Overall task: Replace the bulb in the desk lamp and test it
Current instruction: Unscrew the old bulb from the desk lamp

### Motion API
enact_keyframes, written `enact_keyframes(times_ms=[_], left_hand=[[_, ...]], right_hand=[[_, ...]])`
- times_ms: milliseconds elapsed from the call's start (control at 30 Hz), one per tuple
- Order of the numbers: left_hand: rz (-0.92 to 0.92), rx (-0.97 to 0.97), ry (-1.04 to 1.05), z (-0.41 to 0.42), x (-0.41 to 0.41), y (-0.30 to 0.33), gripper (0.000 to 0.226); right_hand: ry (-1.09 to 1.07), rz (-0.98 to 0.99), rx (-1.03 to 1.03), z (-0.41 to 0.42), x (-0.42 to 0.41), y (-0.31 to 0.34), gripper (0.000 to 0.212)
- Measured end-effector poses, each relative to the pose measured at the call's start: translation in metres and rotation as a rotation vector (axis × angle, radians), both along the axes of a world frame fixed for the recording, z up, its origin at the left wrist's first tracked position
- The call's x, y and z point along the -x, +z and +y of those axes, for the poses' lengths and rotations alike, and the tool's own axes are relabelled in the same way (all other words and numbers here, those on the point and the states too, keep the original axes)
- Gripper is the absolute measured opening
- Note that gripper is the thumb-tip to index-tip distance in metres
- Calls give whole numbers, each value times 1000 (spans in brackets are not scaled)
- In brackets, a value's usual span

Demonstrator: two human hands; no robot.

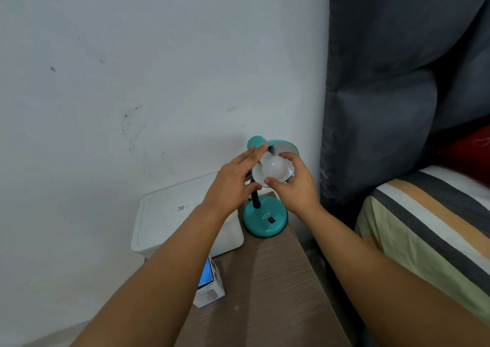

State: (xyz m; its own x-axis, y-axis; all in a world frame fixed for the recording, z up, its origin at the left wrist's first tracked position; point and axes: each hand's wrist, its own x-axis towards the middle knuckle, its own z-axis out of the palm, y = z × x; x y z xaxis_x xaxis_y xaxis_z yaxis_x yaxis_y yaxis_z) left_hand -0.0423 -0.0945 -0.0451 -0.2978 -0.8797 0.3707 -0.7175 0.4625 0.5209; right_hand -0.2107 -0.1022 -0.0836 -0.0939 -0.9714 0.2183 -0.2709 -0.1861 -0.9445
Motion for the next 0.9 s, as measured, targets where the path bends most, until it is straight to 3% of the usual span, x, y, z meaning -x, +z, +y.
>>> enact_keyframes(times_ms=[233,400,500,700,833,900], left_hand=[[9,-5,-4,1,0,2,92],[8,-12,5,1,0,3,96],[2,-8,6,0,0,3,99],[-2,3,8,2,-1,3,96],[20,-8,6,2,0,3,95],[24,-7,4,3,1,3,96]], right_hand=[[19,-10,-68,1,1,-2,80],[0,17,-48,1,2,1,63],[17,18,5,1,2,0,64],[-10,-5,-65,3,-2,-2,84],[-20,-8,-58,1,-2,0,63],[-21,-18,-50,1,-2,0,65]])
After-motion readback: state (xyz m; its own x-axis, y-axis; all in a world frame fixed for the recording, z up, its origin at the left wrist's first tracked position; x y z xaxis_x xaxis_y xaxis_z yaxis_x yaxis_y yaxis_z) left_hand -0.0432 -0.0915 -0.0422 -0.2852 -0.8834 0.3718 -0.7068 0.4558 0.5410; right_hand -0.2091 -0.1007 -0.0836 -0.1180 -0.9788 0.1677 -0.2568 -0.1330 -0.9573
